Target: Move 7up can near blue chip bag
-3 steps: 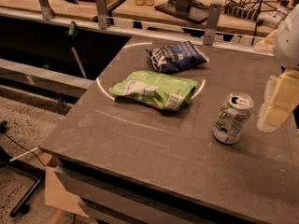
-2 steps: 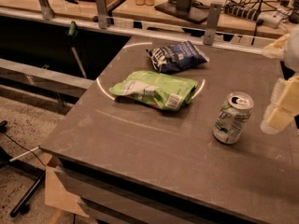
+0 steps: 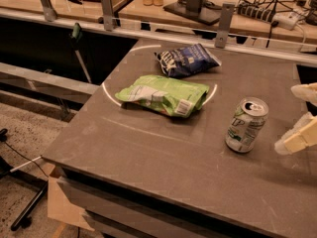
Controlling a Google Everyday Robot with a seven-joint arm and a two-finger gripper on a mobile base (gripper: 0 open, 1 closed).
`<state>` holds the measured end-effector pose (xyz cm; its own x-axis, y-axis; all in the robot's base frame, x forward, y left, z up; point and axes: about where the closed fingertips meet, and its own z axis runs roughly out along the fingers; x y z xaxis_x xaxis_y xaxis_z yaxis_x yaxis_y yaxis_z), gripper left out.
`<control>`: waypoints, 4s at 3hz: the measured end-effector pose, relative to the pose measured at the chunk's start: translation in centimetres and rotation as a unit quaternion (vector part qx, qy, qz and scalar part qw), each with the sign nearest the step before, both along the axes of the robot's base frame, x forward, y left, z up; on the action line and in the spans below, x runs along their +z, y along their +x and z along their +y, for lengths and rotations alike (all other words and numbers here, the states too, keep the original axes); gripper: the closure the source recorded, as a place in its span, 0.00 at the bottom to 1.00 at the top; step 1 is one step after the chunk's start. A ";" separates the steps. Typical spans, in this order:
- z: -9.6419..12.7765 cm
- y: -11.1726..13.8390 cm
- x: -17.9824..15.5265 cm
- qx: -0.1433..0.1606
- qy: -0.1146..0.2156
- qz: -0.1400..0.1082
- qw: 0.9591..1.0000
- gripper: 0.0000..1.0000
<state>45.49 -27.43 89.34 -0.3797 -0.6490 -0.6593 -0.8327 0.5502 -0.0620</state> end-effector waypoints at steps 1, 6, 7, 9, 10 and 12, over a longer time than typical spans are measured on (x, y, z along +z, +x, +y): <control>1.6 0.9 -0.7 0.003 0.119 -0.016 0.993 0.00; 13.2 4.7 0.6 0.044 0.257 -0.121 0.958 0.42; 13.6 5.3 0.8 0.047 0.258 -0.124 0.957 0.65; 11.4 7.5 1.7 0.032 0.242 -0.139 0.960 1.00; 5.5 14.1 2.7 -0.017 0.192 -0.161 0.968 1.00; -1.8 24.1 6.2 -0.083 0.155 -0.178 0.968 1.00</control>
Offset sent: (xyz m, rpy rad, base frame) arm -0.0071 0.0080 0.0419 0.7567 -0.1177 0.0269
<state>69.61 -29.19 95.53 -0.1747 -0.3484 -0.9209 -0.6870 0.7132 -0.1395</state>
